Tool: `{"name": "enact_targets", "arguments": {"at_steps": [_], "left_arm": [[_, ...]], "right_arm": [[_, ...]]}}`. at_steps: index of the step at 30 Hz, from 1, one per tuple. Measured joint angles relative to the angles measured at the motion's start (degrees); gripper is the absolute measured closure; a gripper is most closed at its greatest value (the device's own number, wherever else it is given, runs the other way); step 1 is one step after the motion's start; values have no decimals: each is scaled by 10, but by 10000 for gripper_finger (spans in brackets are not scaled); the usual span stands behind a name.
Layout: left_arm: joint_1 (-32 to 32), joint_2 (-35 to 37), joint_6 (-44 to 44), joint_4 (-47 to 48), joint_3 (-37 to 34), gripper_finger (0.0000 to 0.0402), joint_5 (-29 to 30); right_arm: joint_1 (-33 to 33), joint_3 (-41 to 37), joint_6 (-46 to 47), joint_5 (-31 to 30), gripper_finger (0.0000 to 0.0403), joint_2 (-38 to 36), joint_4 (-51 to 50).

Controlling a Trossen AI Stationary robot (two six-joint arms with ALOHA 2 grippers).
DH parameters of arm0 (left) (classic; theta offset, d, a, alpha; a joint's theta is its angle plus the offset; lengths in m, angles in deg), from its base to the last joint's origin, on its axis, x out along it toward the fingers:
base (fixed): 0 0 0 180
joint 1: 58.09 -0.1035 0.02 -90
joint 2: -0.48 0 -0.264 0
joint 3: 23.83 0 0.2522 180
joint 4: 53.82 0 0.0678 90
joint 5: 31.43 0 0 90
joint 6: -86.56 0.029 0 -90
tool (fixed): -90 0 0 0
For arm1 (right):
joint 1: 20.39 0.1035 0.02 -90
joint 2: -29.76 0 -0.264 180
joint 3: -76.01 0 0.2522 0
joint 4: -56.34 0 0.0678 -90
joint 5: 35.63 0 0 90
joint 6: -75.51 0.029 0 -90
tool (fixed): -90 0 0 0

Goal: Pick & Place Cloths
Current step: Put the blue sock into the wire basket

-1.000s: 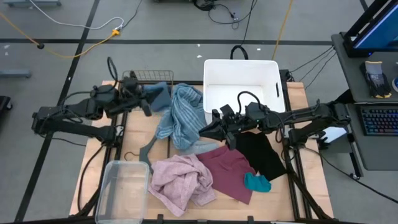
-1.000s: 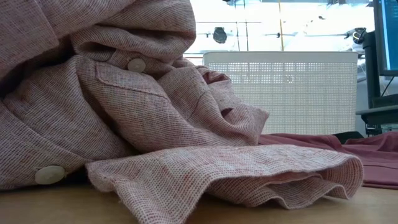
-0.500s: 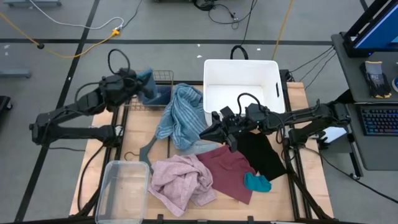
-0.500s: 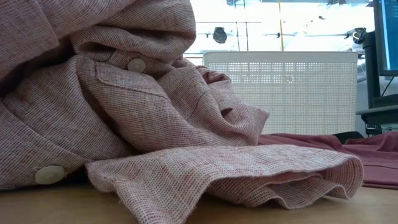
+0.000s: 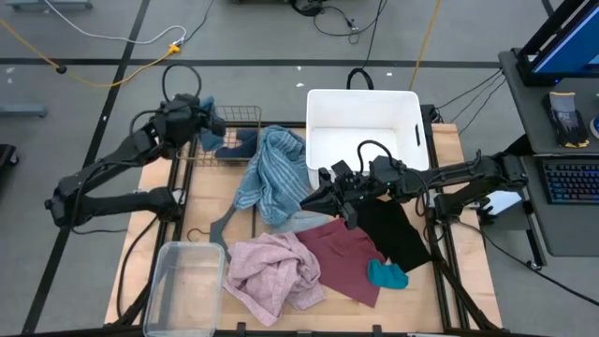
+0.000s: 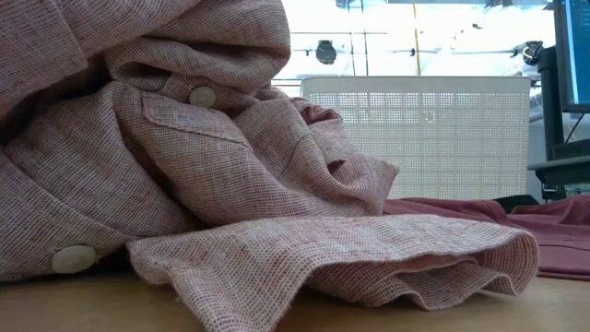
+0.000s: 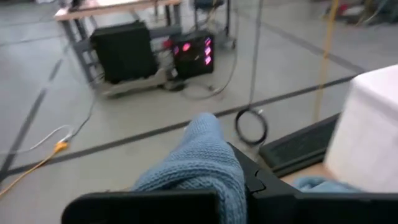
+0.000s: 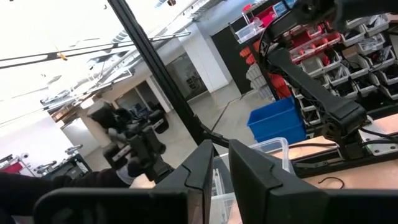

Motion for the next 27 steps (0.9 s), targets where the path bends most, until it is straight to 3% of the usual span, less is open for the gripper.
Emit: {"name": "enact_targets", "arguments": {"at_steps": [10, 27], "left_arm": [[-56, -92, -5, 24, 0, 401, -9], [-136, -167, -36, 124, 0, 387, -115]], "right_arm": [[1, 0, 1, -1, 355, 0, 0], [2, 0, 1, -1, 355, 0, 0]]}}
